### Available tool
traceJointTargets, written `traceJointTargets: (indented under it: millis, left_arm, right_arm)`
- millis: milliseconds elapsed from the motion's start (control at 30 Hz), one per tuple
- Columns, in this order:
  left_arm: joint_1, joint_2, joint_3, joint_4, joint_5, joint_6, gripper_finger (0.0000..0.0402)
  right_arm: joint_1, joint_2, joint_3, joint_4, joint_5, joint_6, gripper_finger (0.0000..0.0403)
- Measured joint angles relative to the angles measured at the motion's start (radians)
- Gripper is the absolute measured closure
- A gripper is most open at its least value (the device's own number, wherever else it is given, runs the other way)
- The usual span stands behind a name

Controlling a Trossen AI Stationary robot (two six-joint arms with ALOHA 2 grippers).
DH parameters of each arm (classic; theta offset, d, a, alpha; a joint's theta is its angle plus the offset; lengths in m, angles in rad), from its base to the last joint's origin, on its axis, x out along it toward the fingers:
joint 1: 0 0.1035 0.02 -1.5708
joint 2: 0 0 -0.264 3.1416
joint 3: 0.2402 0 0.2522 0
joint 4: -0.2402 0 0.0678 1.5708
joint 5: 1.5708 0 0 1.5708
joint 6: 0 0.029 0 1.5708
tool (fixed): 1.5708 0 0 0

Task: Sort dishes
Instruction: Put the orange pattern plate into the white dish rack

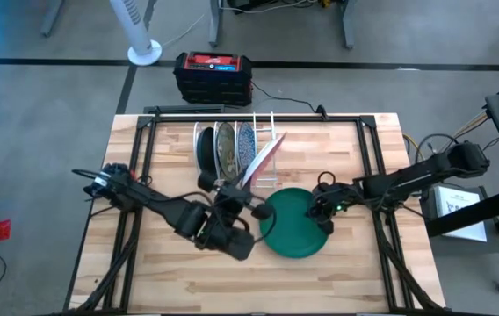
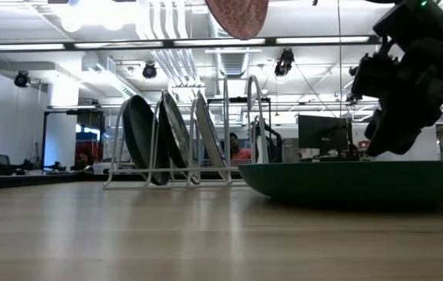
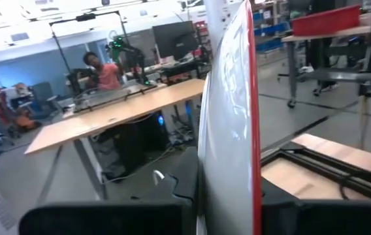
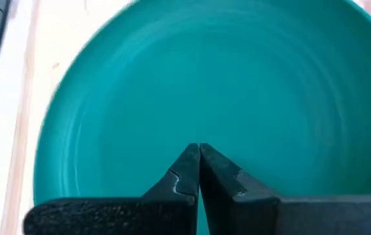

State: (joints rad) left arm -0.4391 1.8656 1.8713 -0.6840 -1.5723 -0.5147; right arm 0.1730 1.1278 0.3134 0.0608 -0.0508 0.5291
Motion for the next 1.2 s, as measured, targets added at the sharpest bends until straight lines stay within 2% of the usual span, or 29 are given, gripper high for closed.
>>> traceJointTargets:
  millis: [267,433,900,1200]
  left_arm:
    - [0.094,0.000,0.000,-0.015,0.000,0.004,0.0381]
    - [0.140,0.000,0.000,-0.014,0.002,-0.049,0.0380]
    - [0.186,0.016,-0.003,-0.013,0.006,-0.146,0.0379]
    - [0.217,0.087,-0.003,-0.005,0.000,-0.216,0.0379]
  right_arm:
    - [0.000,0.127,0.008,0.033,0.000,-0.003,0.0402]
    - [0.000,0.163,0.008,0.034,0.000,-0.004,0.0402]
    - [0.000,0.165,0.008,0.032,0.000,-0.015,0.0403]
    - [0.002,0.167,0.005,0.025,0.000,-0.015,0.0403]
